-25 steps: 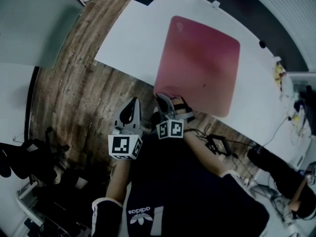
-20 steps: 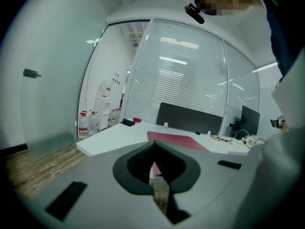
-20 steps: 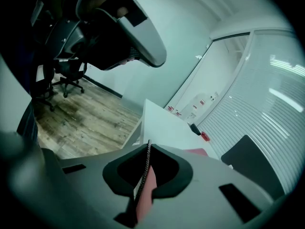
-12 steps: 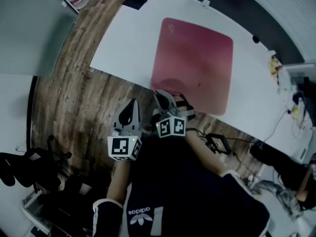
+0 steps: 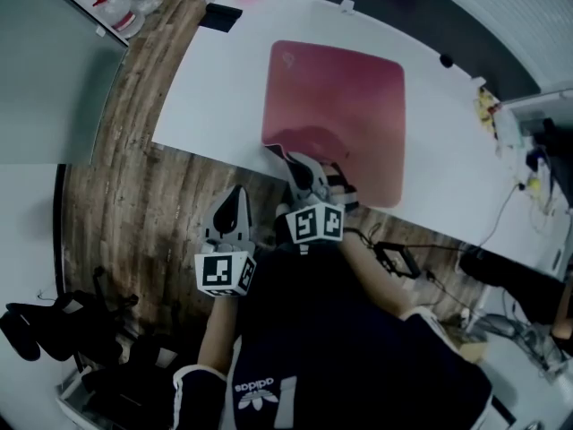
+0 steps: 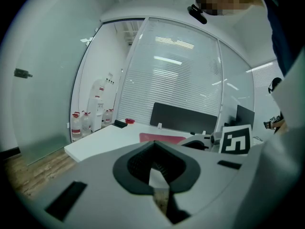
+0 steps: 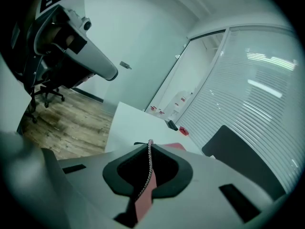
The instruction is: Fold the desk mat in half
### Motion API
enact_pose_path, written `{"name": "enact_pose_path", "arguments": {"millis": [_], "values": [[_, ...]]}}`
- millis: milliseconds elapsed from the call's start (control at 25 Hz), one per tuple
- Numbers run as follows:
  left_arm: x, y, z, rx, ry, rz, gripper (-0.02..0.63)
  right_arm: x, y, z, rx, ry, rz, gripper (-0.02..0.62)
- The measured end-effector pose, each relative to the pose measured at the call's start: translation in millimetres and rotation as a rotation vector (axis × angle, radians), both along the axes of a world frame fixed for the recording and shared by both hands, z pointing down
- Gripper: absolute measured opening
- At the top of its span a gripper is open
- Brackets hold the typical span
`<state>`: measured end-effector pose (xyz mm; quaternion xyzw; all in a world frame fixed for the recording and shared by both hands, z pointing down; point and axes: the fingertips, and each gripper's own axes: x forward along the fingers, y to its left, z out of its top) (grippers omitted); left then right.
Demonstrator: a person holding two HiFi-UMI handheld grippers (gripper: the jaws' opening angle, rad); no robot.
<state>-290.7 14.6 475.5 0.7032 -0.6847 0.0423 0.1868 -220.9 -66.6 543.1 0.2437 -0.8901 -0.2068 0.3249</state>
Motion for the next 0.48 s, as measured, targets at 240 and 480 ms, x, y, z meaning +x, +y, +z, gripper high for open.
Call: {"name": "enact_pose_path", "arguments": {"millis": [240,480], "values": [[18,-19,-2,0.011,0.001,0.040,0.003,16,-22,-21,0.007,-0.044,0.036,0.018],[41,-47,-10,0.023,-0.003,0.067,0.003,34,-48,-40,0.015,-0.081,0.042,0.018]]}}
